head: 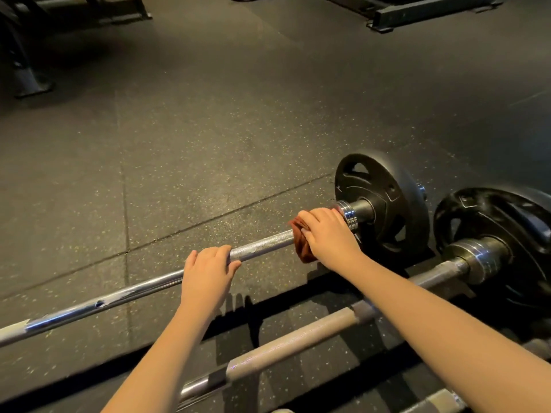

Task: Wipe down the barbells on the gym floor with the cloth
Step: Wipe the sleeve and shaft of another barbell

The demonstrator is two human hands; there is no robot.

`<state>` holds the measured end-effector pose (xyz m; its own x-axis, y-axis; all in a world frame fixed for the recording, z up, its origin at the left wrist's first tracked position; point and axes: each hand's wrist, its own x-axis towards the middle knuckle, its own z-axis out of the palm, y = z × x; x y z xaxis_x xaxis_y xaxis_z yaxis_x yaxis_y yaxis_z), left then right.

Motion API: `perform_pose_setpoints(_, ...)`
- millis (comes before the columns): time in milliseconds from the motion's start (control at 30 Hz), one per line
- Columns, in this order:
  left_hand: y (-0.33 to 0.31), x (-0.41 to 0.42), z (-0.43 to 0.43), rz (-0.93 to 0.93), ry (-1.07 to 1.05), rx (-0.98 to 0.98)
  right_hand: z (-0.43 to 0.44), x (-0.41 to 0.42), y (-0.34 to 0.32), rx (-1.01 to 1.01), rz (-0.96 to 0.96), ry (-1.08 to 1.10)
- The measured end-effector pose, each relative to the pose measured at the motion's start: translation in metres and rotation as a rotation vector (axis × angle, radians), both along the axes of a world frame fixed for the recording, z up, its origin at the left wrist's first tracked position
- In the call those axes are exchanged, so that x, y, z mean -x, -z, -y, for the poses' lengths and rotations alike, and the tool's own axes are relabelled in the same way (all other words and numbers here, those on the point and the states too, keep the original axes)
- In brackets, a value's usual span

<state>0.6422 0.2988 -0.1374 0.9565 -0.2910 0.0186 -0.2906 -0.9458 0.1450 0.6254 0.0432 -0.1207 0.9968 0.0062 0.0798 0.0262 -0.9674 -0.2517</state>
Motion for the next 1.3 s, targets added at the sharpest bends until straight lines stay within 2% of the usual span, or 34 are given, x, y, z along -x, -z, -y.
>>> perform_pose_setpoints(67, -0.001, 0.003, 0.000, -0.019, -0.020, -0.039, -0.021, 0.007, -0.001, 0.015, -0.023, 0.022)
perform_pose_setpoints(167, -0.006, 0.008, -0.002, -0.047, -0.025, -0.068, -0.057, 0.010, -0.009, -0.030, -0.099, -0.110)
perform_pose_setpoints(267, -0.012, 0.012, -0.004, -0.111, -0.046, -0.067, -0.045, 0.009, -0.018, -0.054, -0.175, -0.149)
perform_pose_setpoints(433, -0.014, 0.013, -0.008, -0.111, -0.045, -0.082, -0.024, 0.009, -0.010, -0.014, -0.150, 0.057)
perform_pose_setpoints(567, -0.016, 0.011, -0.008, -0.188, -0.046, -0.046, -0.062, 0.015, -0.007, -0.080, -0.131, -0.034)
perform_pose_setpoints(667, -0.018, 0.011, -0.009, -0.194, -0.038, -0.035, -0.049, 0.010, -0.011, -0.075, -0.125, -0.091)
perform_pose_setpoints(800, -0.014, 0.006, -0.006, -0.093, -0.010, -0.008, -0.019, 0.004, -0.007, -0.099, -0.044, 0.072)
perform_pose_setpoints(900, -0.009, 0.008, -0.006, -0.079, -0.009, -0.016, -0.040, 0.009, 0.001, -0.052, -0.014, 0.170)
perform_pose_setpoints(1000, -0.009, 0.008, -0.011, -0.072, 0.000, -0.023, -0.064, 0.015, -0.002, -0.102, -0.040, 0.022)
perform_pose_setpoints(1100, -0.009, 0.007, -0.009, -0.099, -0.005, -0.040, -0.046, 0.013, -0.012, -0.104, -0.078, -0.088)
perform_pose_setpoints(1200, -0.011, 0.005, -0.005, -0.115, -0.002, -0.038, -0.023, 0.009, -0.012, -0.096, -0.063, 0.025)
perform_pose_setpoints(1300, -0.011, 0.006, -0.006, -0.127, 0.018, -0.038, -0.043, 0.014, -0.003, -0.082, -0.027, 0.163)
